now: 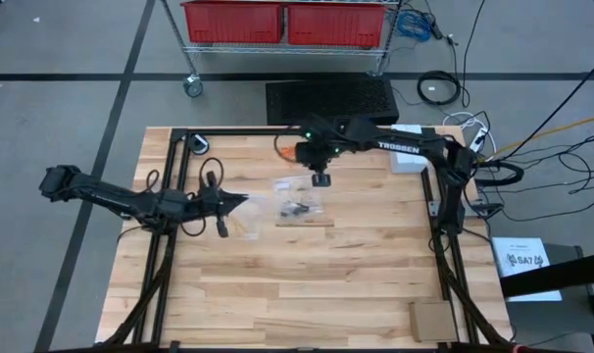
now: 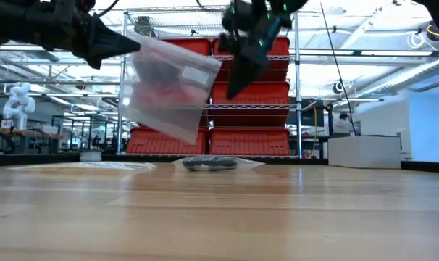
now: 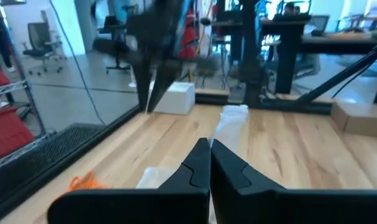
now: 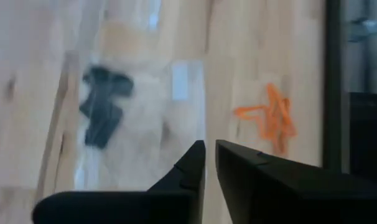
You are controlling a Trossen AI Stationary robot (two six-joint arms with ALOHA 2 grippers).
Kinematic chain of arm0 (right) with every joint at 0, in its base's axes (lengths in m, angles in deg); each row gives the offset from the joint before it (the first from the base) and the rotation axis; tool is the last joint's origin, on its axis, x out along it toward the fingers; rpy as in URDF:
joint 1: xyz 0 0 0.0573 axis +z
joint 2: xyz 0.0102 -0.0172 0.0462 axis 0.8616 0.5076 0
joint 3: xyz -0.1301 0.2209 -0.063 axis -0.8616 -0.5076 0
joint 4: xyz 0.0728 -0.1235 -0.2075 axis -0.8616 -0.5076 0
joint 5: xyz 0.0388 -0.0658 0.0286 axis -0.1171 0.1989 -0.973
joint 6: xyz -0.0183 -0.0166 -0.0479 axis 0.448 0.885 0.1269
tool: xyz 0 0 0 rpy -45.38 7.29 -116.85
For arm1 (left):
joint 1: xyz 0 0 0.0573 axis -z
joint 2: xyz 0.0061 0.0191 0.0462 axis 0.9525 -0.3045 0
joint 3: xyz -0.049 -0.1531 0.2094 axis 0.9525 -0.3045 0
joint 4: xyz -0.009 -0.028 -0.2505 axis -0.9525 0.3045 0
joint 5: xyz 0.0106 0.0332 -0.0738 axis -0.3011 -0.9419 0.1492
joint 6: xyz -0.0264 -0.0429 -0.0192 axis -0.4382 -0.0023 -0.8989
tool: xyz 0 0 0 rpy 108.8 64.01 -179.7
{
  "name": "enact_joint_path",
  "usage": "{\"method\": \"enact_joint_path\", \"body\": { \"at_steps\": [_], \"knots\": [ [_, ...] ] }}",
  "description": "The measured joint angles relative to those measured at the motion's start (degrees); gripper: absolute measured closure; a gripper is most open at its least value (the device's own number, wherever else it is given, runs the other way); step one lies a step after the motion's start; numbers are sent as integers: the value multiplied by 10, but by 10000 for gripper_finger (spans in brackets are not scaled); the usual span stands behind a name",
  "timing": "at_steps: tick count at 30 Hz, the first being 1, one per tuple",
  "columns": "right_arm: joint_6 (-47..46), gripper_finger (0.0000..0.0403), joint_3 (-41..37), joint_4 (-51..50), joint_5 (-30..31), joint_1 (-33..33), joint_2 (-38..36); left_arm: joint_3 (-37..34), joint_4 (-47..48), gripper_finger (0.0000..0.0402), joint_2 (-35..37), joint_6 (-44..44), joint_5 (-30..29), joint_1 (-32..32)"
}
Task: Sort rubber bands
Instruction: Put the right orange rubber band on the zip bag
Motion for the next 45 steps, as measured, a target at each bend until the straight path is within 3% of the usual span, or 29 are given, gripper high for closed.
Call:
{"method": "enact_joint_path", "body": {
  "at_steps": [3,8,16,20,25,35,40,45],
  "knots": [
    [47,359,-48,57,-31,-49,1,0,15,402,25,10,1,0],
    [84,348,-110,175,-31,-109,19,0,17,402,58,22,2,0],
    [108,286,-107,245,-56,-151,90,0,16,402,91,47,-10,0],
    [105,264,-68,241,-67,-161,131,0,17,402,96,59,-13,-1],
    [83,254,29,182,-126,-165,194,0,15,402,97,60,-15,-5],
    [103,254,204,35,-114,-176,321,0,31,402,97,59,-10,-32],
    [137,278,224,16,-93,-172,331,0,33,402,97,45,-9,-35],
    [153,375,225,-7,-71,-165,331,0,33,402,97,44,-9,-35]
  ]
}}
